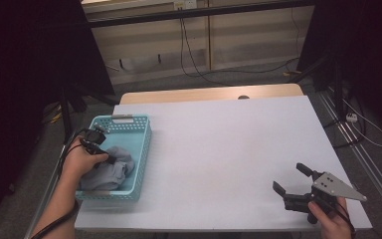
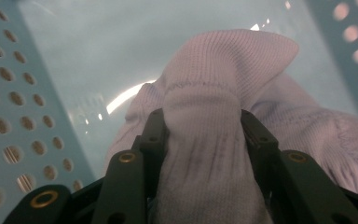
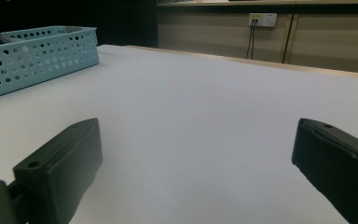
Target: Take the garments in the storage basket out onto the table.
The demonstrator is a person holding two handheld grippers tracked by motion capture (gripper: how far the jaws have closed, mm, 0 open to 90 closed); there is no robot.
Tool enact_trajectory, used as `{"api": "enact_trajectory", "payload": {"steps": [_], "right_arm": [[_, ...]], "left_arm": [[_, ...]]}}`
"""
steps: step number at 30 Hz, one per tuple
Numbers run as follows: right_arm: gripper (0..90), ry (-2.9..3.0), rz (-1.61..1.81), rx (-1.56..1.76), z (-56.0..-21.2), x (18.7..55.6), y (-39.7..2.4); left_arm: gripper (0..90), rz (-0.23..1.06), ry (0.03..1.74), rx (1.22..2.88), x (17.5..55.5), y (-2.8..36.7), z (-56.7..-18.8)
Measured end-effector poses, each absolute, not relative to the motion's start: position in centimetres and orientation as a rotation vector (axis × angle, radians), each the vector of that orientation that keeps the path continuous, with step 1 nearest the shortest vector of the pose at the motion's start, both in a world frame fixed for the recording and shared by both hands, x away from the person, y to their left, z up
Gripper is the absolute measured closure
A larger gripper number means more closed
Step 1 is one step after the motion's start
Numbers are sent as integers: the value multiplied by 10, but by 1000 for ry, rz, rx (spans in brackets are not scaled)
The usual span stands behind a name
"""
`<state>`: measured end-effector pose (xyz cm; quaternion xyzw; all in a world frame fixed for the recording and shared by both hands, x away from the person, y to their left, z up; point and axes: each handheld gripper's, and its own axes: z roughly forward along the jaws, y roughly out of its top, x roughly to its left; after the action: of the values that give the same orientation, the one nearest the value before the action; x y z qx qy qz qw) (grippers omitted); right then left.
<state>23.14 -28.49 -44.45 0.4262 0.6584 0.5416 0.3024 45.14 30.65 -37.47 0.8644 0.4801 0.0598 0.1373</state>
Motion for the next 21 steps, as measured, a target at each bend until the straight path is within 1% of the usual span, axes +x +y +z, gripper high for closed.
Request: {"api": "enact_trajectory", "payload": {"steps": [3,8,11,14,18,21], "right_arm": [[12,1745,1436,1131,-445,232,-286],[11,1741,1440,1138,-444,232,-286],[11,1743,1440,1135,-444,232,-286],[11,1743,1439,1138,-445,232,-286],[11,1743,1440,1138,-445,232,-285],[11,1744,1439,1136,-445,232,-285]], "left_arm": [[605,177,1399,2500,454,305,-359],[606,145,1429,2481,458,304,-333],[605,142,1423,2484,459,299,-323],[605,111,1447,2459,461,294,-313],[605,86,1430,2454,464,286,-299],[604,93,1415,2459,467,278,-288]]}}
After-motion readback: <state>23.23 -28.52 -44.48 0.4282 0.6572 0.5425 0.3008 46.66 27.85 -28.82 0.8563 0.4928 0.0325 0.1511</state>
